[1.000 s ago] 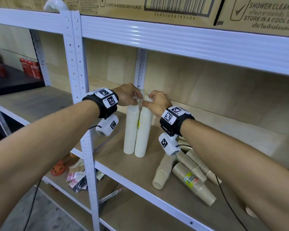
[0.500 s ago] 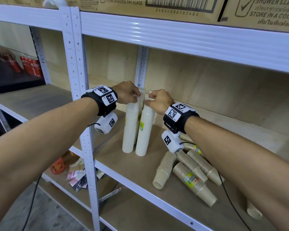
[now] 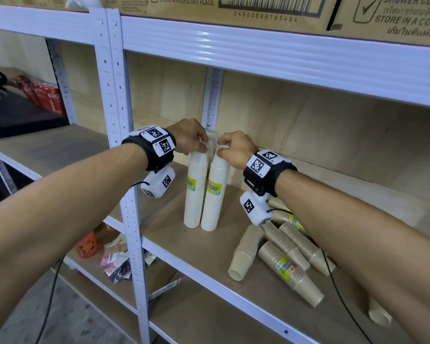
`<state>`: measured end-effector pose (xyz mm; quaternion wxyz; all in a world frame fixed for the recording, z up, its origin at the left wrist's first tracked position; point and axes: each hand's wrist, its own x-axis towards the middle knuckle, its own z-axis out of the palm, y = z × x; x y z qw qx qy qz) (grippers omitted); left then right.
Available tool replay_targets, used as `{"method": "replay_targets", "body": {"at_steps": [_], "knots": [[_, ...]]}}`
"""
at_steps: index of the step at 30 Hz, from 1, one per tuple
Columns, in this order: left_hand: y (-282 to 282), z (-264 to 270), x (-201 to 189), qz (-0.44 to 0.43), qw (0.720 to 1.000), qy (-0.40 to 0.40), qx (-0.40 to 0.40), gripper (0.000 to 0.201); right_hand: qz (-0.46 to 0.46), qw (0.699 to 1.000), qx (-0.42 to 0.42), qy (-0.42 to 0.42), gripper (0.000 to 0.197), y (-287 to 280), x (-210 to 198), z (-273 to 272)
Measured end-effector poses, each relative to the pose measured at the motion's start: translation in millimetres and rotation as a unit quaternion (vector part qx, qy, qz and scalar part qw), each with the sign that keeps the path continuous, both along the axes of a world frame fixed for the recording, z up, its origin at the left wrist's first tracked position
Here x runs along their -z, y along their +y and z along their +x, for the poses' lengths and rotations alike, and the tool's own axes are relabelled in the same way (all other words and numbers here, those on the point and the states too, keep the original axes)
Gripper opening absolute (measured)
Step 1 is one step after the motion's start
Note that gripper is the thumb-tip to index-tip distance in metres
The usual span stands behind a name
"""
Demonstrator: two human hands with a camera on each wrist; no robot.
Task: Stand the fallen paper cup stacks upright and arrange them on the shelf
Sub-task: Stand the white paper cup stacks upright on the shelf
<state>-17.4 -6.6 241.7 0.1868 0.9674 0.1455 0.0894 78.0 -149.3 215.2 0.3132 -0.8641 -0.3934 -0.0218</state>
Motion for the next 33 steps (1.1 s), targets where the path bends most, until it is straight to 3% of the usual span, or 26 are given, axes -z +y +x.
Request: {"method": "replay_targets", "body": {"at_steps": [10,22,26,33], "knots": [[0.9,2.8,-0.6,0.000,1.000,0.010,0.024,0.035,0.004,1.000,0.008,-0.001,0.031,1.4,0.1,0.5],[1.2,6.3,-1.8,0.017,1.000,0.006,-0.010,0.037,0.021,0.999,-0.021,0.010,0.038,-0.9,0.1,-0.4],[-5.2,7.1,-10.8,0.068,0.997,-0.018,-0.003,0.035,0.020,1.000,-0.016,0.014,0.036,-7.9,-2.1,2.1],[-40.6,12.5,-42.6,0.064,0.994,-0.073,0.056,0.036,0.019,1.000,0.018,0.005,0.037,-43.2,-7.1,12.6]]}}
